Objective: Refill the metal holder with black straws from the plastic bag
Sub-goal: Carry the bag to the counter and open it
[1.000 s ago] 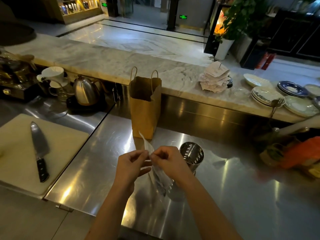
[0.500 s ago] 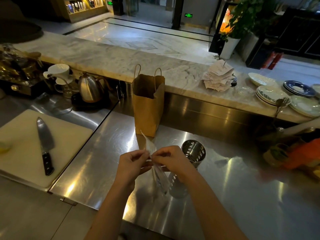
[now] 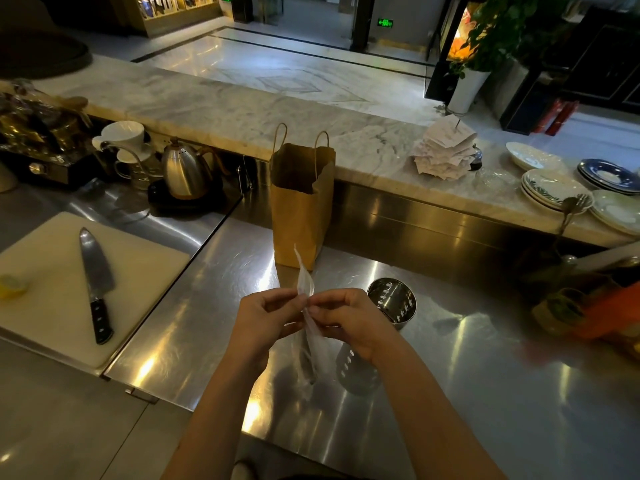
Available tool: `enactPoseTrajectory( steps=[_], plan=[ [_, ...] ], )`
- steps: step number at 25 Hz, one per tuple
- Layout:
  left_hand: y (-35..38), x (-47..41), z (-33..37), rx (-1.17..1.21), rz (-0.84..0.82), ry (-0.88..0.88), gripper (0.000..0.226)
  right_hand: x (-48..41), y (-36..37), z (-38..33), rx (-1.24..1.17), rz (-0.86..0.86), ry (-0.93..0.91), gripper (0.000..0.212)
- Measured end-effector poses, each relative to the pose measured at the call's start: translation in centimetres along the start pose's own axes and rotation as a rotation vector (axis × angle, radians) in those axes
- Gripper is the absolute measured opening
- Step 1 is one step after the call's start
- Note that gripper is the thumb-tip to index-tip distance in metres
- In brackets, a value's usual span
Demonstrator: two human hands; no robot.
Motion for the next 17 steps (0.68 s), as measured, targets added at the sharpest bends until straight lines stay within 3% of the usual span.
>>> enactPoseTrajectory(
  steps=[17],
  plan=[
    [0.08,-0.85,0.71,-0.016,-0.042,0.032,0.026,-0.74,-0.16,0.51,-0.114,0.064,-0.024,0.022]
  ],
)
Point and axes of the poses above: each hand's wrist, its own x-axis away from the middle knuckle, its own y-axis out of the palm, z = x × y, the point moved 1 cm from there along -x, towards the middle knuckle, and after that the axes turned 5 degrees about -y, right-handed, at the moved point
